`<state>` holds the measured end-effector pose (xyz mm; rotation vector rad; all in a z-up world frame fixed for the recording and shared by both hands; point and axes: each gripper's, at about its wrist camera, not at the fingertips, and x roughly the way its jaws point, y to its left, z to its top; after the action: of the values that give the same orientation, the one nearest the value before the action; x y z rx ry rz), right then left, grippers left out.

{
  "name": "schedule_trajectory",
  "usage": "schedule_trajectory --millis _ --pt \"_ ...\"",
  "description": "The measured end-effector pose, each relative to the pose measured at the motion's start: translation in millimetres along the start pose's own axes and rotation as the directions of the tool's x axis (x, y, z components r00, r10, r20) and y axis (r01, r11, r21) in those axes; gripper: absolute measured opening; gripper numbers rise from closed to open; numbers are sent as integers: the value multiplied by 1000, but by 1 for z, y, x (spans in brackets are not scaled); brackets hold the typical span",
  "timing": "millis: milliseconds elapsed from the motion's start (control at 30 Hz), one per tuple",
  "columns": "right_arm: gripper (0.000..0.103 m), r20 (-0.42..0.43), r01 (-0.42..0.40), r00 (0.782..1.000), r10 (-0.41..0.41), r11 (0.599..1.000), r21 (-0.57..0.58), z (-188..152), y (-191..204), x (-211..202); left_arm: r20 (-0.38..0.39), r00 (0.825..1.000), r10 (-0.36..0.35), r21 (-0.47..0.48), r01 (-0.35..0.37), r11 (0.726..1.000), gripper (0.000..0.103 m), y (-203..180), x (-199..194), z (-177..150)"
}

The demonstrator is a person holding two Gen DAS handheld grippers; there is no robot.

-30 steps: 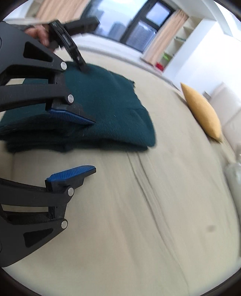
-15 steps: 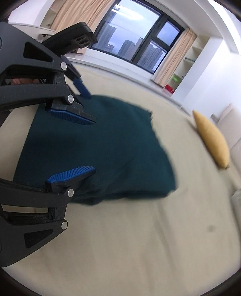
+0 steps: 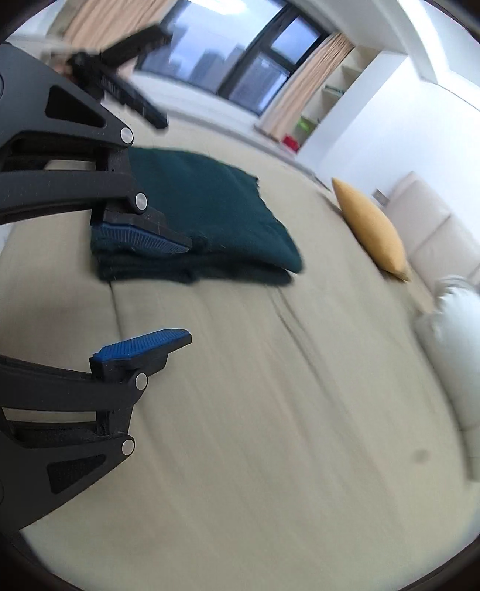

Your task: Fold small clothes

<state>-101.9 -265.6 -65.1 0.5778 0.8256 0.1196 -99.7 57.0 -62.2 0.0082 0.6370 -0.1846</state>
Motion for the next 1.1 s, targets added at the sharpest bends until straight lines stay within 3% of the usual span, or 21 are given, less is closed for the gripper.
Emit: schedule_trajectory --millis 100,133,200,233,267,333,367,433,500,600,667,733,833,900,1100 --pt "42 115 102 989 -88 986 -129 10 22 -39 162 982 100 3 -102 995 103 -2 -40 14" --pt "47 158 135 981 -110 977 -163 13 33 -50 206 972 117 9 -121 993 103 -4 -54 19" --pt "67 263 203 954 -142 953 -224 16 59 -72 270 947 174 12 -184 983 103 -8 -76 29" --pt "84 326 233 934 -146 941 -246 15 72 -88 301 929 216 10 -230 973 103 -11 -87 33" --pt "100 412 269 900 -144 927 -262 13 87 -103 322 915 243 10 -260 966 103 -14 -97 37" --pt "103 531 310 837 -131 913 -264 8 108 -127 340 909 242 15 -263 965 103 -17 -115 46" --pt "103 553 316 825 -119 908 -275 9 116 -135 350 908 230 9 -249 969 103 -17 -122 50" --pt "103 544 287 836 -75 904 -316 15 132 -144 341 912 230 -32 -233 972 103 -15 -133 55" --pt "103 494 240 868 -49 912 -333 23 143 -152 267 929 255 -66 -246 967 103 -11 -131 61" --pt "103 475 174 880 -3 933 -317 28 150 -163 215 947 240 -97 -224 970 103 -3 -117 59" --pt "103 435 207 899 -57 929 -306 32 152 -156 140 960 243 -100 -230 968 103 0 -99 52" --pt "103 377 261 916 -139 919 -295 29 146 -137 85 976 202 -117 -192 974 103 0 -86 42" --pt "103 291 291 933 -210 917 -271 15 130 -101 13 986 163 -90 -161 983 103 -9 -68 31" --pt "103 242 295 942 -232 917 -270 7 123 -77 -32 987 156 -85 -159 984 103 -12 -55 21" --pt "103 154 352 935 -319 885 -304 -13 109 -16 -138 974 178 -58 -188 981 103 -15 -21 -7"
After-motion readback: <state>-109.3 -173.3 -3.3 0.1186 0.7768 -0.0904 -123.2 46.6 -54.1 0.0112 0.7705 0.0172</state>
